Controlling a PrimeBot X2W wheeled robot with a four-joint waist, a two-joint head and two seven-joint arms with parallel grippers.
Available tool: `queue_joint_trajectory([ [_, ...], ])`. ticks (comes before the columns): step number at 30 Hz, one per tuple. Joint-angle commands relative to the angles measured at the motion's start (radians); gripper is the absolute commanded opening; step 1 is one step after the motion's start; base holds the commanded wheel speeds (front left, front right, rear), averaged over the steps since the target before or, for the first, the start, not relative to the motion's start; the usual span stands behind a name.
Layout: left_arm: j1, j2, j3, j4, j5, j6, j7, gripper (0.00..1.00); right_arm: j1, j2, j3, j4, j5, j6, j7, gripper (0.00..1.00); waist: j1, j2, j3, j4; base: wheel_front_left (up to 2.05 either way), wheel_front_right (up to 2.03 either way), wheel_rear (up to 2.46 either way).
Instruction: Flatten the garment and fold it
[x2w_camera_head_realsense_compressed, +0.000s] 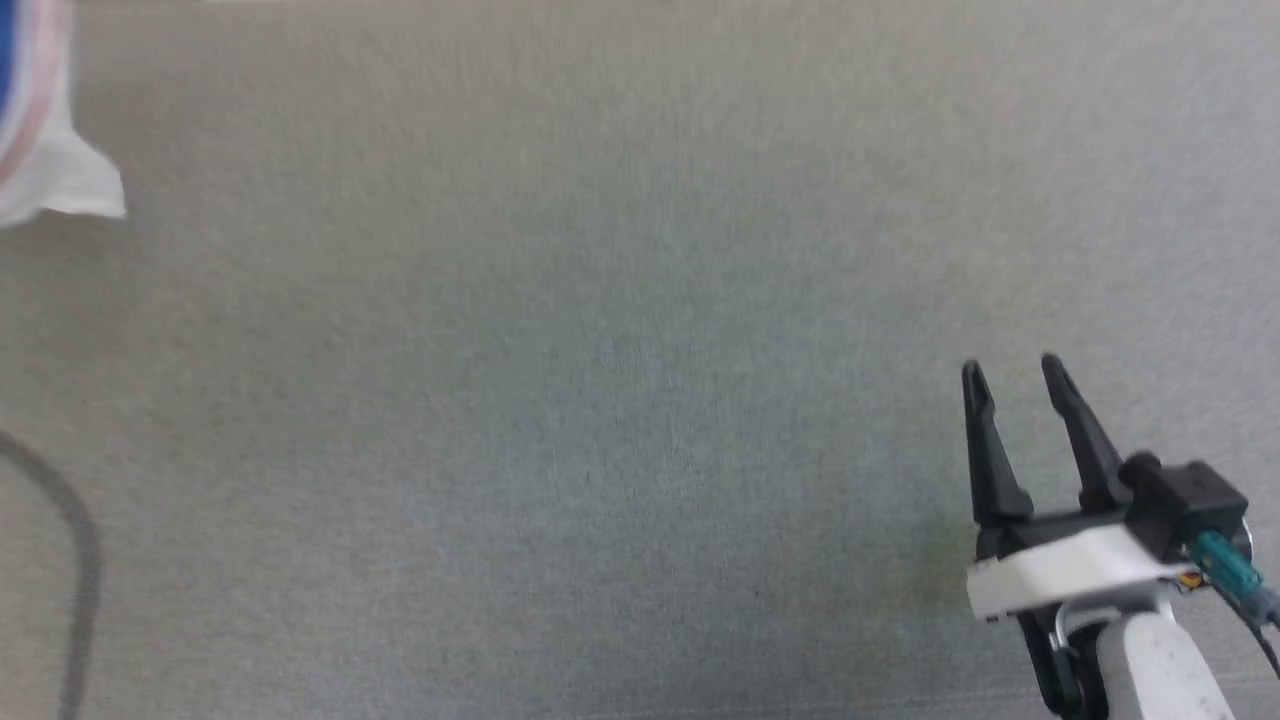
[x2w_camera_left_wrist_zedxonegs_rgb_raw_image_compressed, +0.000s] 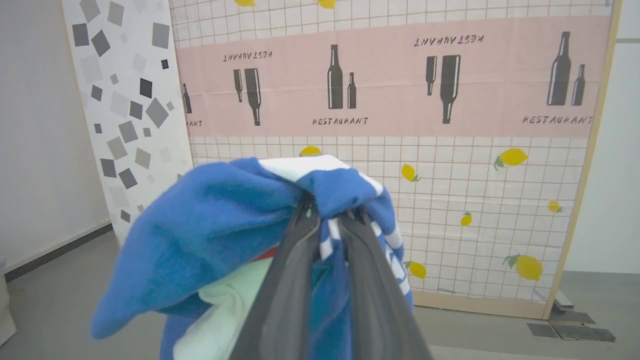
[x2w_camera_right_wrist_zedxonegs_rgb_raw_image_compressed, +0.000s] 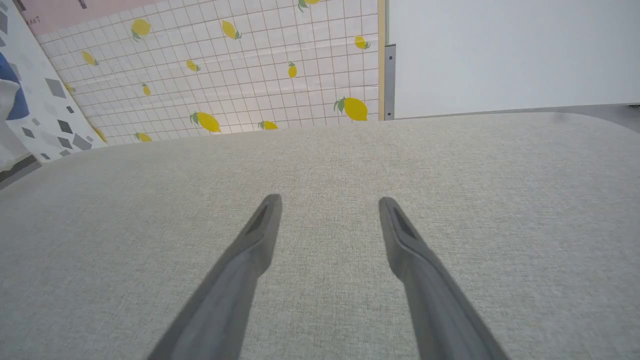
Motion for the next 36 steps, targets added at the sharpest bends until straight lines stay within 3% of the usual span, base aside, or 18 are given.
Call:
queue_joint_trajectory([
  [1,-0.029,-0.032,-0.027,-0.004,0.008,-0.011,-0.01,0.0,0.019,0.001,-0.005,0.003,0.005,-0.002,-0.006,1.0,0.0,0.0,-0.167,0.002,0.0,0.0,0.0],
  [9,-0.09,-0.234,-0.212,0.012,0.001,-0.061,-0.002,0.0,0.069,0.001,-0.01,0.003,0.007,-0.002,-0.006,1.0,0.0,0.0,-0.241,-0.061,0.0,0.0,0.0],
  [14,-0.08,-0.364,-0.304,0.082,-0.033,-0.092,0.01,0.0,0.084,0.001,-0.011,0.004,0.009,-0.002,-0.006,1.0,0.0,0.0,-0.254,-0.115,0.0,0.0,0.0],
  [19,-0.015,-0.46,-0.379,0.194,-0.07,-0.113,0.061,0.0,0.094,0.001,-0.012,0.006,0.009,-0.002,-0.006,1.0,0.0,0.0,-0.257,-0.163,0.0,0.0,0.0],
  [26,0.085,-0.506,-0.519,0.417,-0.068,-0.143,0.243,0.0,0.09,0.001,0.006,0.008,0.011,-0.002,-0.006,1.0,0.0,0.0,-0.24,-0.237,0.0,0.0,0.0],
  [36,0.147,-0.521,-0.595,0.631,-0.129,-0.169,0.584,0.0,0.092,0.001,0.027,0.016,0.023,-0.002,-0.006,1.0,0.0,0.0,-0.22,-0.3,0.0,0.0,0.0],
])
